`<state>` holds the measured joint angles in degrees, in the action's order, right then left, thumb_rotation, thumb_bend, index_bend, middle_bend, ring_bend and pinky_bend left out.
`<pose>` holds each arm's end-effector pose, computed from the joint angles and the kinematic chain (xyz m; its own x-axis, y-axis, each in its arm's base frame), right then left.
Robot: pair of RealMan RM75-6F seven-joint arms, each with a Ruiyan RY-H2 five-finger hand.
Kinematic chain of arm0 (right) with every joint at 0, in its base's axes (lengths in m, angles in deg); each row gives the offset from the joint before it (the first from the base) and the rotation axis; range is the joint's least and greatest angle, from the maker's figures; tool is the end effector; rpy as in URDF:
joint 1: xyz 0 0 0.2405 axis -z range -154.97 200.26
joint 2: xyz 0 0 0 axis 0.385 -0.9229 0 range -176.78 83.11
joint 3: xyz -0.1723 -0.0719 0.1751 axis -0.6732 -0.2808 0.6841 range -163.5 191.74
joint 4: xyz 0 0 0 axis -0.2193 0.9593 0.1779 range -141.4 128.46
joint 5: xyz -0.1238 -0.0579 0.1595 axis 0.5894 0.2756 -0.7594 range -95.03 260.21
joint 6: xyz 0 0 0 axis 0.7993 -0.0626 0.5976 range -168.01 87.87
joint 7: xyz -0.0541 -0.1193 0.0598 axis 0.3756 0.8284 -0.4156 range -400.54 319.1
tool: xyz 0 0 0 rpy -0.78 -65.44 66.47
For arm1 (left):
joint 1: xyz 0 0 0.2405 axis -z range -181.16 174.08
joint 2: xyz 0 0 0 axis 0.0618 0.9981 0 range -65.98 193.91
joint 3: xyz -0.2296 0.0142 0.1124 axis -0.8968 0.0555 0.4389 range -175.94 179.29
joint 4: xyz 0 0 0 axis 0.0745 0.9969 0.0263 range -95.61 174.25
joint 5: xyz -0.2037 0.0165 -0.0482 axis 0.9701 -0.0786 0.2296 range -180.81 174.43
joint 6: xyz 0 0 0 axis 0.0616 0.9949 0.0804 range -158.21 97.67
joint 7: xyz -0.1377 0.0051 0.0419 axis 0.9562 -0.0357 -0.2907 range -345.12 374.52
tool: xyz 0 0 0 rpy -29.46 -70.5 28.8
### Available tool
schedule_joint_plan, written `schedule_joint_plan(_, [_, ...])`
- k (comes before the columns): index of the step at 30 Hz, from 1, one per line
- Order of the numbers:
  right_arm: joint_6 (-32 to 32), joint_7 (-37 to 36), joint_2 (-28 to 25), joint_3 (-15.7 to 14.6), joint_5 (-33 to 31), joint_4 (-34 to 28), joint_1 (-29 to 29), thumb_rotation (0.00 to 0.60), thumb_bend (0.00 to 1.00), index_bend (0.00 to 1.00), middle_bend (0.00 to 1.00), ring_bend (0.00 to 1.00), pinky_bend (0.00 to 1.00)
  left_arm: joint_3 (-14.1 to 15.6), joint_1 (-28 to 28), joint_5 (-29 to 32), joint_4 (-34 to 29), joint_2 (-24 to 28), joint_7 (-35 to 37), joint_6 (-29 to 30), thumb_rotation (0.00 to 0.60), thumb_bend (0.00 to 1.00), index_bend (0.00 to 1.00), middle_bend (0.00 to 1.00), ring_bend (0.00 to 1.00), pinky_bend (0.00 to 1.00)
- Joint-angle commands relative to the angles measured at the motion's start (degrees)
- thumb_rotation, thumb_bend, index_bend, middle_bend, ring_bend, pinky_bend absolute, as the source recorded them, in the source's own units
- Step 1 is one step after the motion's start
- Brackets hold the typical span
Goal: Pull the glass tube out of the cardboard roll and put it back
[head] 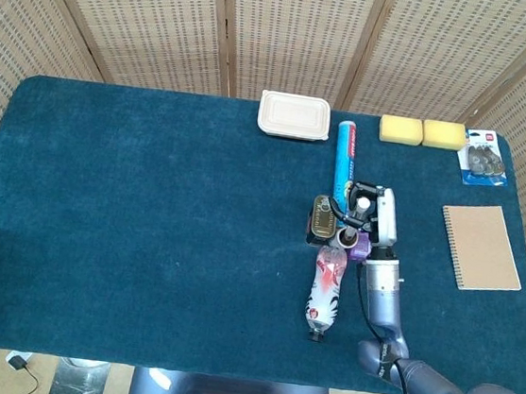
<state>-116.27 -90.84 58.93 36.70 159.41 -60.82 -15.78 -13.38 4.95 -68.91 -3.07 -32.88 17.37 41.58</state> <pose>-0.1746 -0.3872 0.0155 -0.6370 -0.0032 0.7709 -0.7282 -0.3258 -0.6030 -0.4397 0.2216 0.0904 0.4886 -0.0158 0.8723 0.7755 0.4659 -0.4260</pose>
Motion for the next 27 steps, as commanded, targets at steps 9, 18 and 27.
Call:
schedule_joint_plan(9, [0.4,-0.3,0.4,-0.6,0.2,1.1,0.5,0.6,0.31,0.81,0.98,0.95,0.86,0.0,0.0,0.0,0.0,0.0,0.0,0.0,0.6,0.12,0.43,0.39,0.22,0.3])
schedule_joint_plan(18, [0.6,-0.5,0.8,-0.8,0.3,2.1,0.6,0.6,0.31,0.81,0.98,0.94,0.86,0.0,0.0,0.0,0.0,0.0,0.0,0.0,0.6,0.12,0.43,0.39,0.22,0.31])
schedule_joint_plan(27, [0.8,0.2,1.4,-1.2,0.5,3.7,0.5,0.6,0.3,0.81,0.97,0.94,0.85,0.0,0.0,-0.1,0.1,0.0,0.1,0.0,0.6,0.12,0.43,0.39,0.22,0.31])
